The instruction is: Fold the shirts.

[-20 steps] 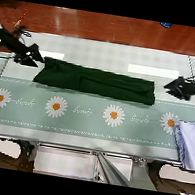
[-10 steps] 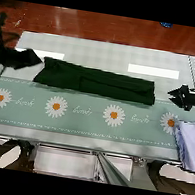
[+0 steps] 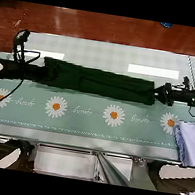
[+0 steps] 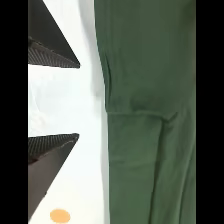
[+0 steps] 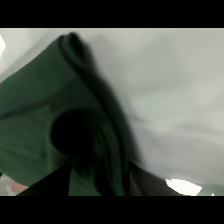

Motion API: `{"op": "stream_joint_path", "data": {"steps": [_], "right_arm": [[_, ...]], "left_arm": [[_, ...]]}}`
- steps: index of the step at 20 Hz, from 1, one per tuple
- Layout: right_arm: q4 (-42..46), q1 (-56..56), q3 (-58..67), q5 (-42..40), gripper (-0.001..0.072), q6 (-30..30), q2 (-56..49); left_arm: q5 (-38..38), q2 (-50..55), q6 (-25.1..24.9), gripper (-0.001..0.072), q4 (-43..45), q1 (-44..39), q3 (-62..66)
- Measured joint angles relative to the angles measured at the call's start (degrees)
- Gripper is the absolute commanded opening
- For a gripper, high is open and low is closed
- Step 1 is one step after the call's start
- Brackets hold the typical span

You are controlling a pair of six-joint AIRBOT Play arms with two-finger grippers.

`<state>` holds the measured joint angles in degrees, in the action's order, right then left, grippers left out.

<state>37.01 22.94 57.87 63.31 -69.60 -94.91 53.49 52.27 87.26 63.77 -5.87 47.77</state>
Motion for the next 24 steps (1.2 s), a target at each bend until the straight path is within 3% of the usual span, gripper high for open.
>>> {"op": "stream_joint_path", "data": {"steps": [2, 3, 5, 9, 10, 11, 12, 19, 24], "right_arm": [[-0.96, -3.08, 1.29, -0.44, 0.0404, 0.13, -1.16], [-1.16, -4.50, 1.92, -1.07, 0.0333, 0.15, -1.51], [-0.55, -7.06, 3.10, -2.58, 0.0019, 0.11, -2.03], [-1.36, -9.44, 4.44, -0.81, 0.0023, 0.76, -1.66], [-0.70, -9.51, 4.59, -0.04, 0.0022, 0.90, -0.79], [0.61, -9.57, 4.59, 0.76, 0.0022, 0.98, 0.48], [2.16, -9.51, 4.28, 1.55, 0.0022, 1.01, 2.47], [8.31, -5.42, -7.96, 3.76, 0.0022, 1.01, 28.96], [9.62, -4.37, -15.96, 7.48, 0.0022, -3.80, 51.49]], "left_arm": [[-0.85, 0.02, 0.02, 0.0504, -0.61, -0.50, -0.20], [-0.85, 0.07, 0.04, 0.0504, -1.01, -0.68, -0.26], [-1.09, 0.17, 0.07, 0.0504, -1.68, -0.87, -0.33], [-1.33, 0.31, 0.07, 0.0497, -2.51, -1.01, -0.37], [-1.31, 0.31, 0.07, 0.0377, -2.60, -1.05, -0.37], [-1.36, 0.31, 0.07, 0.0118, -2.75, -1.09, -0.37], [-1.31, 0.31, 0.07, 0.0023, -2.78, -1.16, -0.37], [-4.66, 3.96, 0.09, 0.0021, -6.82, -6.58, 0.70], [-6.14, 20.46, 0.00, 0.0021, -8.48, -19.28, 11.87]]}}
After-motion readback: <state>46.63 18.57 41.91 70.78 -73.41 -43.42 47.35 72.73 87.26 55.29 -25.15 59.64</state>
